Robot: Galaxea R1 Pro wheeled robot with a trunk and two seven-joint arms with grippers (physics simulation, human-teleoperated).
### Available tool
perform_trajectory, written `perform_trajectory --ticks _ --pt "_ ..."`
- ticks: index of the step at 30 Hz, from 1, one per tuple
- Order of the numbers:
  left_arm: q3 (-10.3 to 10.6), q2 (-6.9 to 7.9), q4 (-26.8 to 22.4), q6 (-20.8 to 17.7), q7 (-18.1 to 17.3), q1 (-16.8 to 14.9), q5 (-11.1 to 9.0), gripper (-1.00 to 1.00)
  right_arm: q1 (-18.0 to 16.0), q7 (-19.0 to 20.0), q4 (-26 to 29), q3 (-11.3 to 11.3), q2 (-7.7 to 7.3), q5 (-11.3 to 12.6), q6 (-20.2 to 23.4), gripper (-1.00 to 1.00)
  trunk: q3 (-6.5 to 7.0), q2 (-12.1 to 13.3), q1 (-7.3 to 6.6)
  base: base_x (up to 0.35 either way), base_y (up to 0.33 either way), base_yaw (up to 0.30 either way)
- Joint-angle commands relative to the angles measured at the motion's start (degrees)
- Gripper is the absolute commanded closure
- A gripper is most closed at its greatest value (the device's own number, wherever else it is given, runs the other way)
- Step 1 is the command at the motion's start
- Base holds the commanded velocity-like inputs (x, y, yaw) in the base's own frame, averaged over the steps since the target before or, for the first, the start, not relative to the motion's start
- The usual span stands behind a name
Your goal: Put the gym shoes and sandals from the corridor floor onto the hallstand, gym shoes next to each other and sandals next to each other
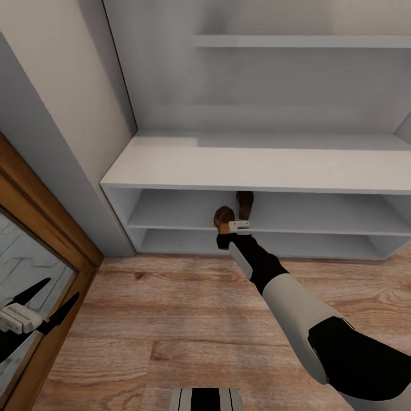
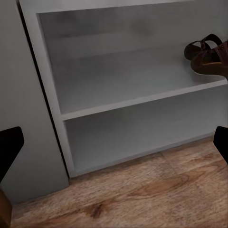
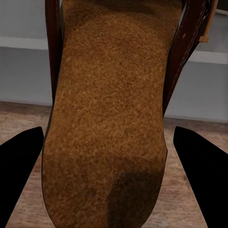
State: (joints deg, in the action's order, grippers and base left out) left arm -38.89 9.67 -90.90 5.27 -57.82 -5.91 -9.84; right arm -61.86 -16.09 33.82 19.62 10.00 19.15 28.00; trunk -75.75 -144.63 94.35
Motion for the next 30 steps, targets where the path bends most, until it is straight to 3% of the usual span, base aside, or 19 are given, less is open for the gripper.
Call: perform_trajectory --ticks 1,23,30 --pt "0.0 0.0 0.0 0.0 0.0 0.0 0.0 -1.0 0.0 0.0 0.0 0.0 0.0 0.0 0.0 1.0 0.0 0.0 0.0 0.0 0.0 0.0" --pt "0.0 0.0 0.0 0.0 0.0 0.0 0.0 -1.0 0.0 0.0 -0.1 0.0 0.0 0.0 0.0 1.0 0.0 0.0 0.0 0.002 0.0 0.0" --pt "0.0 0.0 0.0 0.0 0.0 0.0 0.0 -1.0 0.0 0.0 -0.1 0.0 0.0 0.0 0.0 1.0 0.0 0.0 0.0 0.165 0.0 0.0"
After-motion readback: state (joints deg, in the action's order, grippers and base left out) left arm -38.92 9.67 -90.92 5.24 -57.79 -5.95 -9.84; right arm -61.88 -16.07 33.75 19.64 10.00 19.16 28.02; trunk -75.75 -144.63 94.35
